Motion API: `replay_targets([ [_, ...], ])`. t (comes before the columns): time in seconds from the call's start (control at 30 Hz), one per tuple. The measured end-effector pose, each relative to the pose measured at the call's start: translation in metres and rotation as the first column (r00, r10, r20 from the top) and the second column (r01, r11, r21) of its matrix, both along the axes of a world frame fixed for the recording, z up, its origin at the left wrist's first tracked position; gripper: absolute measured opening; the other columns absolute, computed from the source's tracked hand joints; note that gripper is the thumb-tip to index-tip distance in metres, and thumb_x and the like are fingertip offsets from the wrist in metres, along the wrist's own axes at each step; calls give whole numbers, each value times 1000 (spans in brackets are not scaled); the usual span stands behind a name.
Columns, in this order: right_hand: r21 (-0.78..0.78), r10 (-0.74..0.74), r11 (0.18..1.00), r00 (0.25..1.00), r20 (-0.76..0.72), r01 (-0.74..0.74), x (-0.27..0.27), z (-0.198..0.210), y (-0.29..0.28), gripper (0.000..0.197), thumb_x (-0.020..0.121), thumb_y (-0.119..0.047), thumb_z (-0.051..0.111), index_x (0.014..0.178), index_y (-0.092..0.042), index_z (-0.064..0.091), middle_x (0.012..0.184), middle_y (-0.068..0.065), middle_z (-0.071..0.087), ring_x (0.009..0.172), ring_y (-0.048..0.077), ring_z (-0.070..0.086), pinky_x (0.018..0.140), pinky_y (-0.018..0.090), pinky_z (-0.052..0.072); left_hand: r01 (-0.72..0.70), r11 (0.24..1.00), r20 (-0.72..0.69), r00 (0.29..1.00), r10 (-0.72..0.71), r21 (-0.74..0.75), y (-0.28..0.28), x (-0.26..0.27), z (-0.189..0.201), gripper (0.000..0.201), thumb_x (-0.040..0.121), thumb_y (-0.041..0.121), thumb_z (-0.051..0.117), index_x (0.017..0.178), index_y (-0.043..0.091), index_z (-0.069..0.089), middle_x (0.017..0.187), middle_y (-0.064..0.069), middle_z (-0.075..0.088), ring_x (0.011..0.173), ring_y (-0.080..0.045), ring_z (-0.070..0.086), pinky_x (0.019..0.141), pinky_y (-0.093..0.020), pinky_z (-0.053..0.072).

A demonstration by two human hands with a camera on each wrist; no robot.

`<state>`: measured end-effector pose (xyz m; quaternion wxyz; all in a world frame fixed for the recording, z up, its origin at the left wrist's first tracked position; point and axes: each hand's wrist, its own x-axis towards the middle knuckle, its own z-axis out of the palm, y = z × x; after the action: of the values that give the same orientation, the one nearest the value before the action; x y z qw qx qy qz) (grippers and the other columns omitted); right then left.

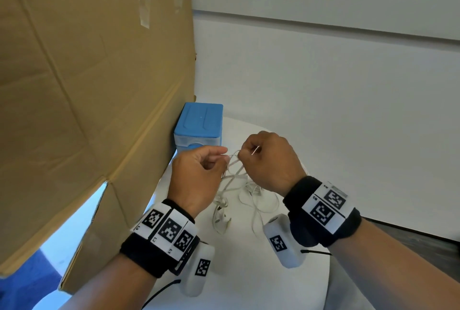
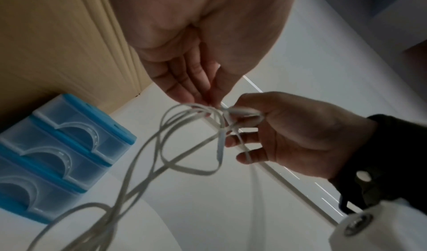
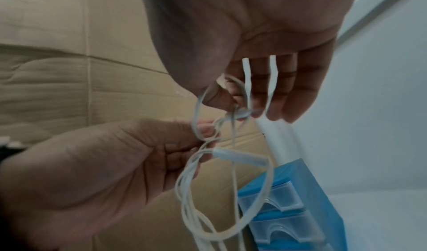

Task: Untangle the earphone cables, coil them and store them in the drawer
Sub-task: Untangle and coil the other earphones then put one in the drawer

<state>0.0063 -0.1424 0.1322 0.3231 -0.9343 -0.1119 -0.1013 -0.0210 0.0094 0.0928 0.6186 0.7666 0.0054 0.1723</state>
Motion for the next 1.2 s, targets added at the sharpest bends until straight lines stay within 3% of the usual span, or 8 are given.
replay_targets([
  [0.13,-73,-38,997,976,-213,23,7,4,-11,16,82,-21,57,72,-13,64,75,0,68,72,23,63,67,32,53,-70,992,69,995,77,-105,3,0,8,21,88,5,68,82,25,70,79,5,73,74,-7,71,65,-15,53],
  [0.23,-263,102,946,944,-315,-190,0,4,-15,28,83,-9,52,102,-20,69,104,-3,68,90,19,62,81,32,52,-35,982,85,995,52,-186,4,1,13,21,90,3,64,85,23,70,81,-1,72,74,-11,72,61,-17,53],
  [0.3,-68,244,961,940,-239,-267,-6,7,-13,44,82,-1,49,112,-26,68,111,-8,68,92,14,61,83,28,52,-18,990,104,994,32,-138,4,1,13,23,89,6,67,84,28,71,77,3,73,72,-14,71,64,-21,54],
  [0.4,281,335,917,929,-156,-284,-7,15,-7,23,87,-5,60,98,-20,75,92,-1,74,81,11,64,76,21,52,0,997,131,991,11,-83,2,0,14,24,87,9,70,84,32,72,72,9,71,60,-9,60,62,-23,51],
  [0.53,244,322,934,910,-261,-260,-1,19,-8,11,87,-21,70,79,-14,72,64,9,61,60,14,52,65,31,47,-10,998,151,988,19,-61,3,-2,14,25,86,8,69,84,33,71,78,7,70,51,-3,44,55,-17,41],
  [0.77,-245,-22,965,965,260,88,14,20,-20,13,85,-13,52,76,-19,60,81,-3,50,67,19,47,55,28,35,151,980,-83,986,-141,129,-1,-4,1,21,82,4,70,88,25,71,76,7,67,50,0,52,52,-17,45],
  [1.03,-88,-52,990,854,517,113,34,48,-44,20,84,-3,53,85,-16,68,92,4,64,86,28,60,67,39,51,74,997,-179,981,-77,-25,11,5,-2,16,82,9,71,81,25,74,85,12,70,60,-1,56,60,-20,45],
  [1.2,302,-17,950,949,314,-83,32,68,-31,22,87,3,48,83,-12,63,82,4,68,78,18,69,76,41,57,114,992,-245,962,-121,-46,15,7,-12,14,85,14,71,76,25,71,83,6,70,62,-4,54,63,-24,43],
])
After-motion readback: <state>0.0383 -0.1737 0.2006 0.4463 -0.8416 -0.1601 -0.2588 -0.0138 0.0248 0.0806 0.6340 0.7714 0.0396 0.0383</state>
